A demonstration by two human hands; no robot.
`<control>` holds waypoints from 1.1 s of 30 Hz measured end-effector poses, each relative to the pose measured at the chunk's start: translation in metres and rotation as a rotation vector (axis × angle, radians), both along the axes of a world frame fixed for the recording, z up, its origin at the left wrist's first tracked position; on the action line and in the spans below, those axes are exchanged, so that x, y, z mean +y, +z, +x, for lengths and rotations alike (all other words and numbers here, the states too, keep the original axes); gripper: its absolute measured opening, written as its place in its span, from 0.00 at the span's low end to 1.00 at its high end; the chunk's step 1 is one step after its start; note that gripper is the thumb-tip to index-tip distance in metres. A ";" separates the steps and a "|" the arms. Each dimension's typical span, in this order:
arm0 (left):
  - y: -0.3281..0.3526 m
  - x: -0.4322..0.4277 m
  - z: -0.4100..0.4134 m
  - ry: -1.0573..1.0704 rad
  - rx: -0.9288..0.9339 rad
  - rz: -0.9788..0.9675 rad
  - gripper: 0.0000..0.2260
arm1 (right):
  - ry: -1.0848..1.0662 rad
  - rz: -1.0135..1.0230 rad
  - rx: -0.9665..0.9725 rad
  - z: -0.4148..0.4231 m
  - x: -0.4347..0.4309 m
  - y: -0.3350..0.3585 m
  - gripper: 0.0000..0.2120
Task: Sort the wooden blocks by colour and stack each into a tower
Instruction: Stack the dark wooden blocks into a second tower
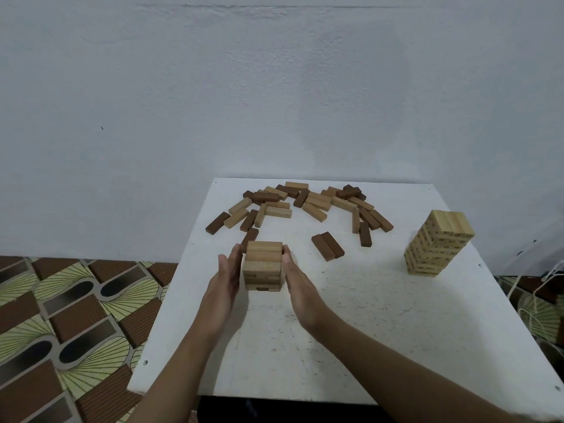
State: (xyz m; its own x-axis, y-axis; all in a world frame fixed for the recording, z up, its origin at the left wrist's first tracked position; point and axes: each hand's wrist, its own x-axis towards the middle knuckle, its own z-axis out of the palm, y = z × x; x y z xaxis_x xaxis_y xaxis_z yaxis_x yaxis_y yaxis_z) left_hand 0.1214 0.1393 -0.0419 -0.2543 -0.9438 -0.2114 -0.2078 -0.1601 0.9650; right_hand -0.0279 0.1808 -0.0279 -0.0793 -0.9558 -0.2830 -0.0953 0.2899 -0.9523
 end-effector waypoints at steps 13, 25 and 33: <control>-0.007 0.004 0.002 -0.075 -0.031 -0.020 0.25 | -0.048 0.052 -0.041 0.011 -0.001 0.002 0.39; 0.006 0.003 0.004 -0.125 -0.064 -0.154 0.17 | -0.027 -0.047 0.046 0.002 0.000 -0.003 0.31; 0.022 -0.049 0.036 -0.304 -0.285 -0.377 0.38 | 0.119 -0.227 0.535 -0.048 -0.018 0.004 0.39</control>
State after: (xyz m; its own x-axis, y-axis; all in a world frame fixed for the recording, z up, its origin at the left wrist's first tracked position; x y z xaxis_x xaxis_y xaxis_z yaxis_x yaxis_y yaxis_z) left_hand 0.1576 0.0904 -0.0196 -0.5092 -0.8602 0.0267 -0.4513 0.2933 0.8428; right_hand -0.0757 0.1626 -0.0234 -0.0433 -0.9989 -0.0204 -0.5987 0.0423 -0.7999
